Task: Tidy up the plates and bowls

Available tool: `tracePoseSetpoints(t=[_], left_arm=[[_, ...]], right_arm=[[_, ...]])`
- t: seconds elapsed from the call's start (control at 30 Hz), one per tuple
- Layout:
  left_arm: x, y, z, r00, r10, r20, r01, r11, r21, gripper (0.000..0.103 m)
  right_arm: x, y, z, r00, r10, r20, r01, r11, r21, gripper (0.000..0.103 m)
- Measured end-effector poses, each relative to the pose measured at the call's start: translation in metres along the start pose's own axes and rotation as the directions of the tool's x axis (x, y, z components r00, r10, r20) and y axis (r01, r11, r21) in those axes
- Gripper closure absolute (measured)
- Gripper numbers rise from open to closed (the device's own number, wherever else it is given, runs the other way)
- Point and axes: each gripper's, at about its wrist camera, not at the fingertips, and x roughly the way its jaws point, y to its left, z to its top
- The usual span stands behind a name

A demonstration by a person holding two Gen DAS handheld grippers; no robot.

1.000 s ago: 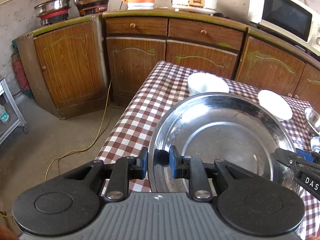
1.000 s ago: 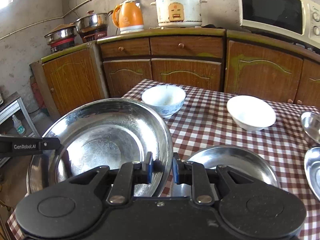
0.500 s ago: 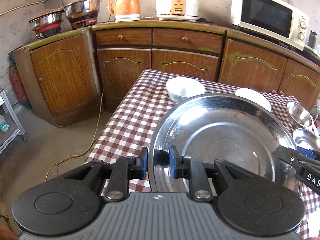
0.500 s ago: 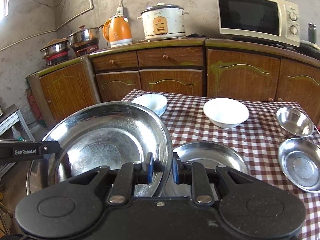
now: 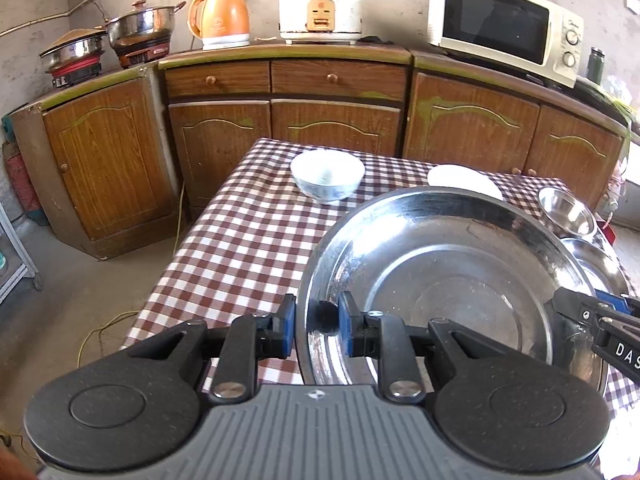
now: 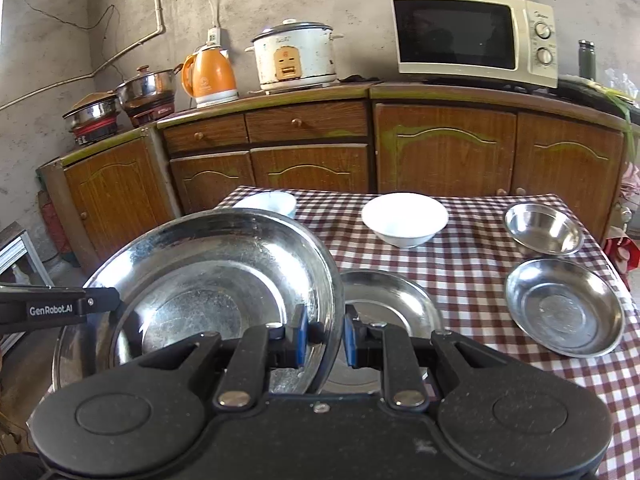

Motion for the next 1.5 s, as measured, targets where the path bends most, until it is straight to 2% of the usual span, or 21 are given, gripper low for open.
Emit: tracePoseSetpoints(t=[0.83,1.5], left_arm=[[-0.002,-0.076,-0.038,0.993,-0.107,-0.054,0.112,0.99,0.089,0.08],[0.029,-0.114,-0.084,0.975,-0.154,-0.158,0.175,0.976,0.127,0.08]], right_arm=[[-0.055,-0.081,-0.047,0.991,-0.132,-0.028,0.134,0.987,0.087,0.08],[-0.046,-0.126,-0.091,0.973,-0.191,-0.129,0.206,0.972,0.116,0.08]])
